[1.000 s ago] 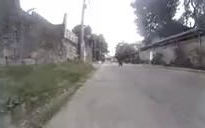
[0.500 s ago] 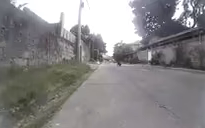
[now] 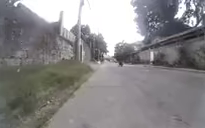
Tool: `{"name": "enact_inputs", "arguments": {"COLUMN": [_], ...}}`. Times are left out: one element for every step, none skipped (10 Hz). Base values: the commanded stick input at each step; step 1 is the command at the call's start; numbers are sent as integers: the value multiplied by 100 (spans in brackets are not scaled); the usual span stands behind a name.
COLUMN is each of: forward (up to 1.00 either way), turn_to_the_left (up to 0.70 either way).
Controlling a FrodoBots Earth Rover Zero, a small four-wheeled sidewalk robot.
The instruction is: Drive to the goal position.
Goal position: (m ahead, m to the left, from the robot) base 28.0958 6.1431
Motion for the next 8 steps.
{"name": "enact_inputs", "arguments": {"forward": [70,70,70,70,70,70,70,70], "turn_to_the_left": [-33,-30,-22,-15,-6,0,0,0]}}
